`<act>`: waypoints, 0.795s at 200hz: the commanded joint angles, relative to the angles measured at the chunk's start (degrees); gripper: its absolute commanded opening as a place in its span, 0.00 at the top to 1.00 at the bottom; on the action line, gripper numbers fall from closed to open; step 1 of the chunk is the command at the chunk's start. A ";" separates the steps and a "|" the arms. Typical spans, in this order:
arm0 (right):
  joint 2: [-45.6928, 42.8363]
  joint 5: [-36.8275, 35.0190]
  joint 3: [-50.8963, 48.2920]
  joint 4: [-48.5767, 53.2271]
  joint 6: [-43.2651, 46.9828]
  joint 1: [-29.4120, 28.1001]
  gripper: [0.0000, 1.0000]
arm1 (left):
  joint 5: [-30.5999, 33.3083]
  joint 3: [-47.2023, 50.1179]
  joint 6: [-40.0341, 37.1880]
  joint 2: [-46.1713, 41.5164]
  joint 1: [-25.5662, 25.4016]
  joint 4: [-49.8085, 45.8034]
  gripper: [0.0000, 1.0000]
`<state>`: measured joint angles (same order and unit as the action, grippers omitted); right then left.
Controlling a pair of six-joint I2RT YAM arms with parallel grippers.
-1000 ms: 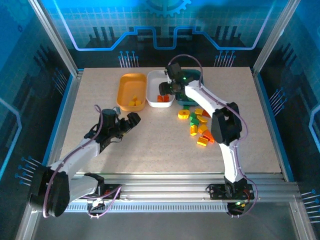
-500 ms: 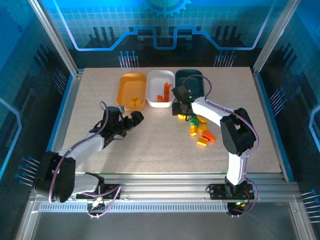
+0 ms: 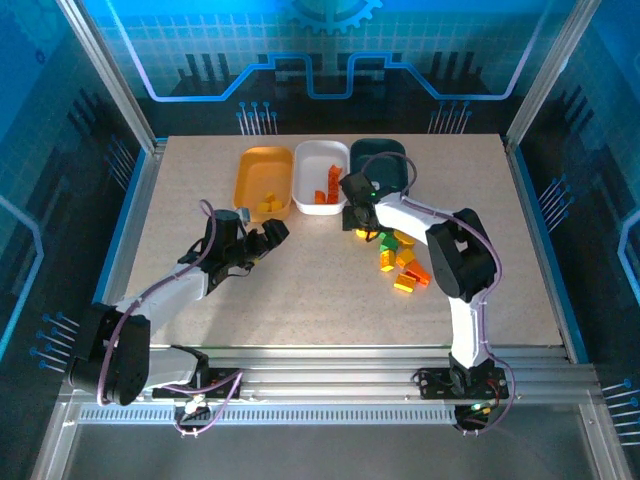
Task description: Sort the legos into containers by color
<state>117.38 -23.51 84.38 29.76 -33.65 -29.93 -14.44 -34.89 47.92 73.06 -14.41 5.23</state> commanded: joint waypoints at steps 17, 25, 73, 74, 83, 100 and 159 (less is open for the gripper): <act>1.76 0.71 1.62 1.02 -1.02 -0.51 0.20 | -0.78 -0.55 -1.33 -2.10 0.26 -1.43 0.01; 1.56 0.70 1.10 0.84 -1.07 -0.68 0.22 | -0.62 -0.39 -1.50 -2.37 0.21 -1.52 0.01; -0.40 3.21 -1.29 -1.26 -0.46 -3.37 0.30 | -0.77 0.13 -1.78 -3.31 0.22 -1.78 0.01; -0.49 3.25 -1.35 -1.31 -0.46 -3.42 0.30 | -0.77 0.15 -1.78 -3.33 0.20 -1.79 0.01; -0.99 3.40 -1.60 -1.52 -0.45 -4.39 0.29 | -0.69 0.26 -1.78 -3.65 0.26 -1.81 0.01; -1.15 3.33 -1.55 -1.81 -0.10 -5.23 0.25 | -0.67 0.68 -1.78 -4.21 0.26 -1.65 0.01; 2.07 3.06 0.15 -1.90 -1.58 -3.85 0.22 | -0.43 1.94 -1.87 -5.29 0.25 -1.54 0.01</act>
<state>117.78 -20.97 83.26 28.40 -33.76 -34.52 -14.44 -34.11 47.51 68.90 -14.41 4.21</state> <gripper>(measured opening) 0.779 0.990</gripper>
